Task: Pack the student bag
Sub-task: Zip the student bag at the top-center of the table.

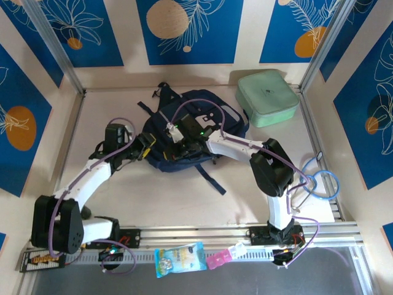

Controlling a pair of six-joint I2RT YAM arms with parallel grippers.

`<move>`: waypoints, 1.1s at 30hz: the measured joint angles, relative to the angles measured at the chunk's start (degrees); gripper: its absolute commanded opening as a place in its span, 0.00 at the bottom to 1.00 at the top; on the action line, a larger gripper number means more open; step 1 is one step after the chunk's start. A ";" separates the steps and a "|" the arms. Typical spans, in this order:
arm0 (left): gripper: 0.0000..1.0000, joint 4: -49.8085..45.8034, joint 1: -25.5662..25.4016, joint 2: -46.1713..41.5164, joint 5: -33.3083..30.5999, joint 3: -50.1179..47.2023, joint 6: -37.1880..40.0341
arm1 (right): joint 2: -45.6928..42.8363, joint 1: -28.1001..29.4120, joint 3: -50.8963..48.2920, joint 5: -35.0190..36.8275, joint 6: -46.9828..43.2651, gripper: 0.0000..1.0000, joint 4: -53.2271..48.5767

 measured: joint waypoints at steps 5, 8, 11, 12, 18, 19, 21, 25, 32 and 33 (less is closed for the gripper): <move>0.35 0.17 -1.64 3.85 -1.16 1.73 -2.25 | 0.00 0.09 0.00 0.07 0.02 0.00 0.02; 0.36 0.85 -1.84 6.01 -1.62 1.88 -2.89 | 0.00 0.20 0.00 0.09 0.02 0.00 0.02; 0.36 1.99 -2.14 8.41 -1.57 2.51 -3.06 | 0.00 0.22 0.00 0.22 -0.13 0.00 -0.02; 0.36 2.19 -2.25 8.94 -1.51 2.89 -3.04 | 0.00 0.22 0.00 0.33 -0.15 0.00 -0.02; 0.32 3.56 -2.91 12.33 -0.92 4.72 -3.02 | 0.00 0.26 0.00 1.33 -0.83 0.00 -0.07; 0.30 4.13 -2.97 13.00 -0.66 4.79 -3.04 | 0.00 0.31 -0.02 1.64 -0.92 0.00 -0.11; 0.21 4.83 -3.08 13.88 -0.24 4.85 -3.15 | 0.00 0.35 -0.11 2.03 -1.05 0.00 -0.31; 0.04 5.57 -3.19 14.45 -0.04 4.98 -3.67 | -0.07 0.42 -0.31 2.78 -1.25 0.00 -0.85; 0.00 3.69 -3.87 12.92 -0.28 5.40 -2.36 | -4.55 0.96 -3.69 7.96 -1.66 0.00 -3.89; 0.00 2.97 -4.04 12.26 -0.55 5.70 -2.01 | -5.84 1.09 -4.59 9.18 -1.64 0.00 -4.76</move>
